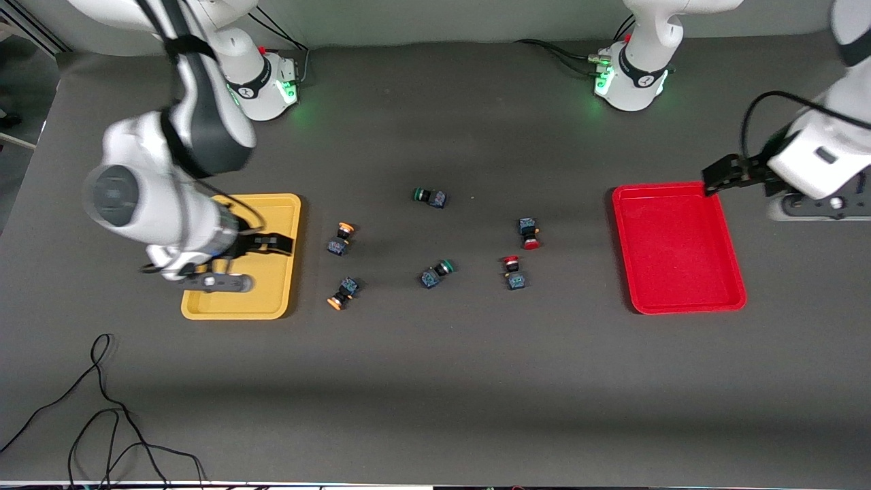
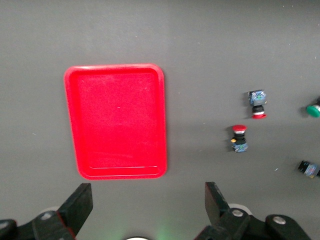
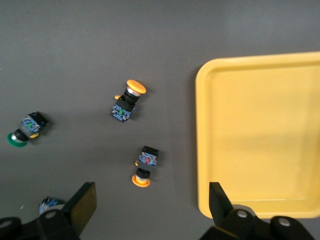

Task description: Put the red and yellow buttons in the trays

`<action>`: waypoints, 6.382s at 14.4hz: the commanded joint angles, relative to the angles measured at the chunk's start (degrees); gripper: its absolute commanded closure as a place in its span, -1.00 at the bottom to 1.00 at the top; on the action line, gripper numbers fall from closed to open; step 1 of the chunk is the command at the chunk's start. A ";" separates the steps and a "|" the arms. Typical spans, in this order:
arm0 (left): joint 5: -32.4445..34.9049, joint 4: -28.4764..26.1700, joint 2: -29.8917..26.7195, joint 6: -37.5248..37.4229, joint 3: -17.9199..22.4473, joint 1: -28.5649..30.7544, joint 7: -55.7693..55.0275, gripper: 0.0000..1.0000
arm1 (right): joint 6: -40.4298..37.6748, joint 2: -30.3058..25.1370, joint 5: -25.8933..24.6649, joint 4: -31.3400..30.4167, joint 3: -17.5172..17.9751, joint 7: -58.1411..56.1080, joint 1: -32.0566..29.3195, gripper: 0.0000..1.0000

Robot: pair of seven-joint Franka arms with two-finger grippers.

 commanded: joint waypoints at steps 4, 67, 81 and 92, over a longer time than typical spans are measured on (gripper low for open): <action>-0.24 -12.86 -2.30 13.63 0.45 -14.78 -18.53 -1.00 | 18.55 -0.16 0.24 -16.04 -0.69 6.78 7.14 -1.00; 3.72 -26.53 8.78 26.69 0.10 2.43 2.62 -1.00 | 17.96 29.64 13.42 10.57 -9.30 19.00 13.29 -0.61; -0.24 -2.85 33.36 41.76 -1.66 -20.60 -27.87 -1.00 | 5.76 19.98 12.64 9.51 -10.96 -1.36 2.15 0.81; -0.15 -2.77 39.27 46.88 -1.48 -21.92 -33.06 0.51 | 11.90 16.64 13.42 -2.53 -17.21 -13.25 1.87 -1.00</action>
